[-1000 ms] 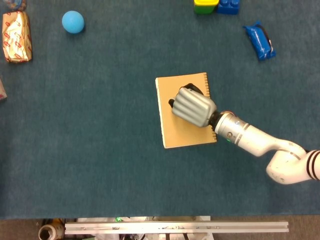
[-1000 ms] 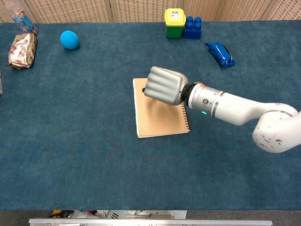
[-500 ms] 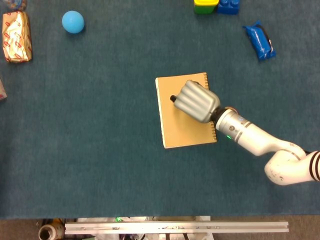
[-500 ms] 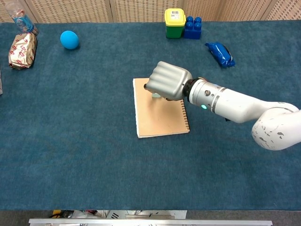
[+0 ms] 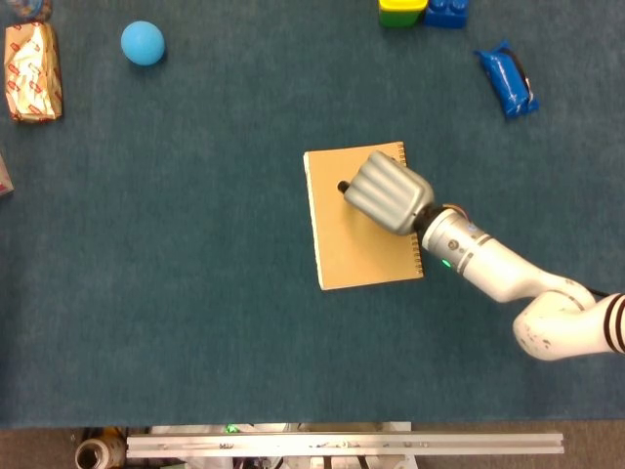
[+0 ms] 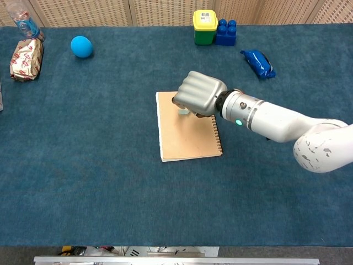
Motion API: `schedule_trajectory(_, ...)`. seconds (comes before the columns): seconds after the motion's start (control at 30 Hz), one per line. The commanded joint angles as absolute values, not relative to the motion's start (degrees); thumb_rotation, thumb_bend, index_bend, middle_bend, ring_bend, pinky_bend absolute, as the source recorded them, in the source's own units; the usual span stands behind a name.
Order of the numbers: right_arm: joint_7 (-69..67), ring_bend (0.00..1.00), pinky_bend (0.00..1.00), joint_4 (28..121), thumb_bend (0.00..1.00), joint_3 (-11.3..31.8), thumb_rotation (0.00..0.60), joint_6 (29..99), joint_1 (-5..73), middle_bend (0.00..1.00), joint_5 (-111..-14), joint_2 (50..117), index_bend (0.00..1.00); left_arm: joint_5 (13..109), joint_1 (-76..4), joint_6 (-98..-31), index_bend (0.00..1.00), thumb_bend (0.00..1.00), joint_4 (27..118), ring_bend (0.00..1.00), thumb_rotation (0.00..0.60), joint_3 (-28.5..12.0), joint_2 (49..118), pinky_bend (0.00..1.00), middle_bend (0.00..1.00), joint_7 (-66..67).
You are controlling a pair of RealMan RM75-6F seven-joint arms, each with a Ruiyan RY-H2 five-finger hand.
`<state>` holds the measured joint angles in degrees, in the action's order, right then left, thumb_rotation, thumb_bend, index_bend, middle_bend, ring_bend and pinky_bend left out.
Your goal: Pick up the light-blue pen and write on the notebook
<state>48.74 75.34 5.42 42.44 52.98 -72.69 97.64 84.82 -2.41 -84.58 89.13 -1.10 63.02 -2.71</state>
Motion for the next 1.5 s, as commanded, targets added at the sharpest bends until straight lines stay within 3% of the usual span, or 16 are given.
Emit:
schedule_trajectory(0.03, 49.56, 1.0, 1.0, 76.71, 0.81, 4.61, 0.546, 42.36, 53.07, 1.0, -71.91, 97.02, 0.43, 84.82, -2.42, -84.53, 0.19, 0.34, 89.09, 0.23, 0.6, -1.08, 63.05, 0.12, 0.27, -2.73)
schedule_trajectory(0.4, 51.15, 1.0, 1.0, 78.59, 0.81, 2.07, 0.545, 43.26, 52.79, 1.0, -70.01, 96.42, 0.43, 84.9, -2.43, -84.36, 0.19, 0.34, 88.92, 0.23, 0.6, -0.9, 63.13, 0.12, 0.27, -2.74)
schedule_trajectory(1.5, 48.86, 1.0, 1.0, 80.42, 0.81, 1.52, 0.544, 45.77, 54.26, 1.0, -70.59, 95.6, 0.43, 84.92, -2.45, -84.53, 0.19, 0.34, 88.73, 0.23, 0.6, -1.06, 62.98, 0.12, 0.27, -3.09)
